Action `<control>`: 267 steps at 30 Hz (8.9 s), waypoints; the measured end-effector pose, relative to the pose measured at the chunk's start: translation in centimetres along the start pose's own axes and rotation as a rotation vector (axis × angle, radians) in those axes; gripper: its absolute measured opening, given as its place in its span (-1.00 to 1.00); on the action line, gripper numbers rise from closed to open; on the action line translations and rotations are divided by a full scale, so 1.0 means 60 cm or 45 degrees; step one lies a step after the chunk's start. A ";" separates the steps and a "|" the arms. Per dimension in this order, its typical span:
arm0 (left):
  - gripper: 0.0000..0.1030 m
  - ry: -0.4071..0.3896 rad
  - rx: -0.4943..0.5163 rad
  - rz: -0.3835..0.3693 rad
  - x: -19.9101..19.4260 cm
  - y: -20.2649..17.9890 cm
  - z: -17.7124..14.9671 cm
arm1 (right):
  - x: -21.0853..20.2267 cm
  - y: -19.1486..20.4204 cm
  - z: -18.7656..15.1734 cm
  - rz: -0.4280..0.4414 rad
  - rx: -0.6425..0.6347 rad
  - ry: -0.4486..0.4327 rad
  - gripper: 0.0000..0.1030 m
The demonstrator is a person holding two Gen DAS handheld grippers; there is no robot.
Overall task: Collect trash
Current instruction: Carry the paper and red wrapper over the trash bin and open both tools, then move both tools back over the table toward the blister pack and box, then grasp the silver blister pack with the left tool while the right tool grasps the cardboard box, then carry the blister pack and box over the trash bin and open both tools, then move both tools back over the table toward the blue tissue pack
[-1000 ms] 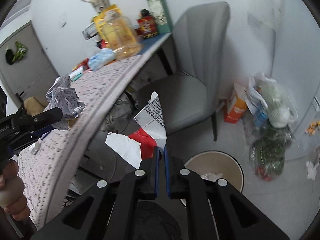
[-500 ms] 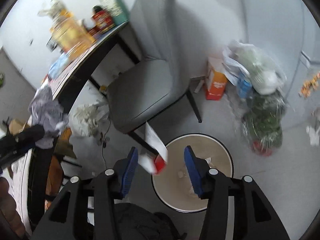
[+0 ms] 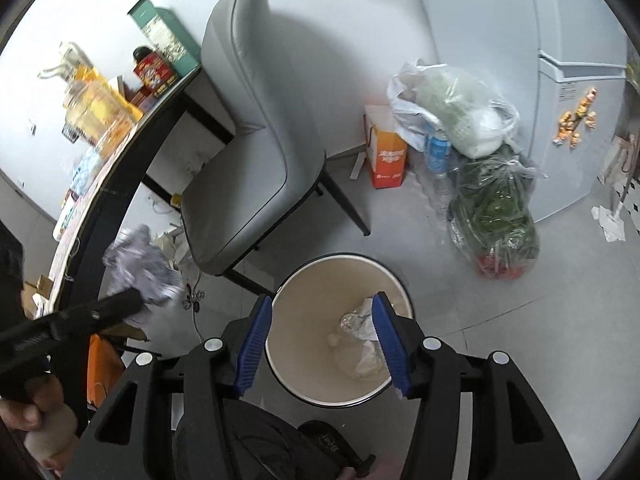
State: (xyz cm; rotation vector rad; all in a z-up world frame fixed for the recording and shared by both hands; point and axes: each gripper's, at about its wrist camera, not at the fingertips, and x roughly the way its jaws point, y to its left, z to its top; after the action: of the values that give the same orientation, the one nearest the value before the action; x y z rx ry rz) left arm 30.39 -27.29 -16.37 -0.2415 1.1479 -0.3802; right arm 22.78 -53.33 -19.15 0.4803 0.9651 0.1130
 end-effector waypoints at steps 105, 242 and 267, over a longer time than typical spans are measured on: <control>-0.60 -0.642 -0.721 0.482 -0.476 0.503 -0.218 | 0.025 0.706 -0.092 0.303 -0.855 -0.008 0.85; 0.88 -0.371 -0.147 0.158 -0.225 0.129 0.044 | -0.083 0.176 0.010 0.090 -0.141 -0.130 0.85; 0.88 -0.621 -0.541 0.424 -0.427 0.425 -0.061 | -0.071 0.494 -0.047 0.244 -0.528 -0.062 0.85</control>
State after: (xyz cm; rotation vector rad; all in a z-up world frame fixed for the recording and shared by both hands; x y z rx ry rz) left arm 22.19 6.51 -5.96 -0.4769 0.7543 0.2176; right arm 21.55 -27.31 -4.18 0.1901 0.8184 0.4626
